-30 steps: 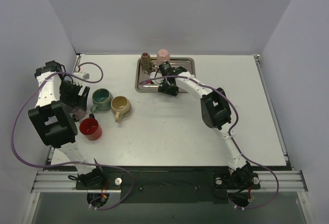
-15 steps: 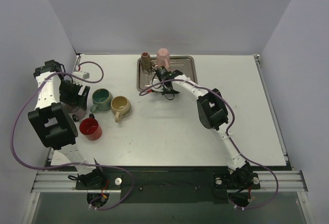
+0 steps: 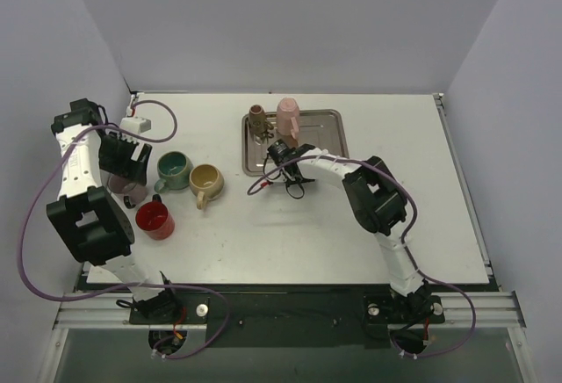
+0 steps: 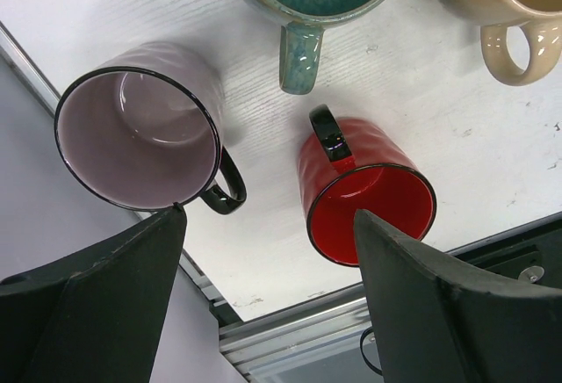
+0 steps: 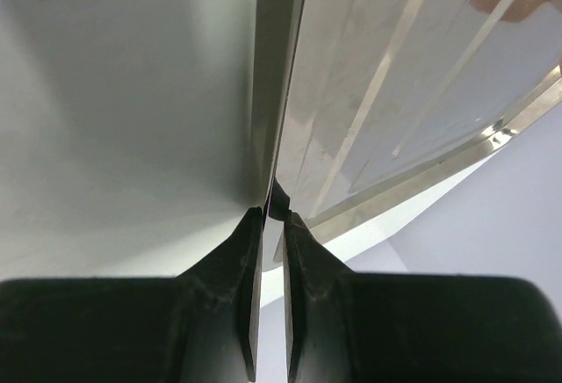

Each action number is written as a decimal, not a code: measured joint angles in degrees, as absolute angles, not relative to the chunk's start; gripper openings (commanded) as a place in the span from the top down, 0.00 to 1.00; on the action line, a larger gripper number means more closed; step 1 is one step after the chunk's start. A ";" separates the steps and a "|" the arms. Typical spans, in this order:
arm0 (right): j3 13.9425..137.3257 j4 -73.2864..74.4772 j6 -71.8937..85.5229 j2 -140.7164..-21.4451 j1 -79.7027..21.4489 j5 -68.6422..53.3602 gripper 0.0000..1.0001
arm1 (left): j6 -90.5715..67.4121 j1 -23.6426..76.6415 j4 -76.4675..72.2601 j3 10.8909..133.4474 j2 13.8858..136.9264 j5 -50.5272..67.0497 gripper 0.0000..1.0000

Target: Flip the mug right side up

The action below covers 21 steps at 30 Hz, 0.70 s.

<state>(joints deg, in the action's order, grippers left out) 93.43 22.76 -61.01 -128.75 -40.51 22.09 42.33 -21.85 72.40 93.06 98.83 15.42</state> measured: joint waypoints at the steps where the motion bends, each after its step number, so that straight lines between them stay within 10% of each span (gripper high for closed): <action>1: 91.09 22.50 -60.80 -127.35 -40.82 22.28 1.00 | 42.41 -21.85 72.44 93.06 98.78 15.57 0.12; 9: 77.89 21.41 -54.94 -119.20 -45.63 23.64 0.95 | 42.63 -21.85 72.44 92.97 98.43 16.73 0.12; 13: 75.35 22.48 -49.87 -117.51 -48.03 24.27 0.61 | 42.74 -21.85 72.44 92.23 97.47 17.34 0.12; 21: 78.08 25.80 -34.06 -113.19 -48.66 18.52 0.36 | 42.83 -21.80 72.53 90.48 96.09 18.72 0.13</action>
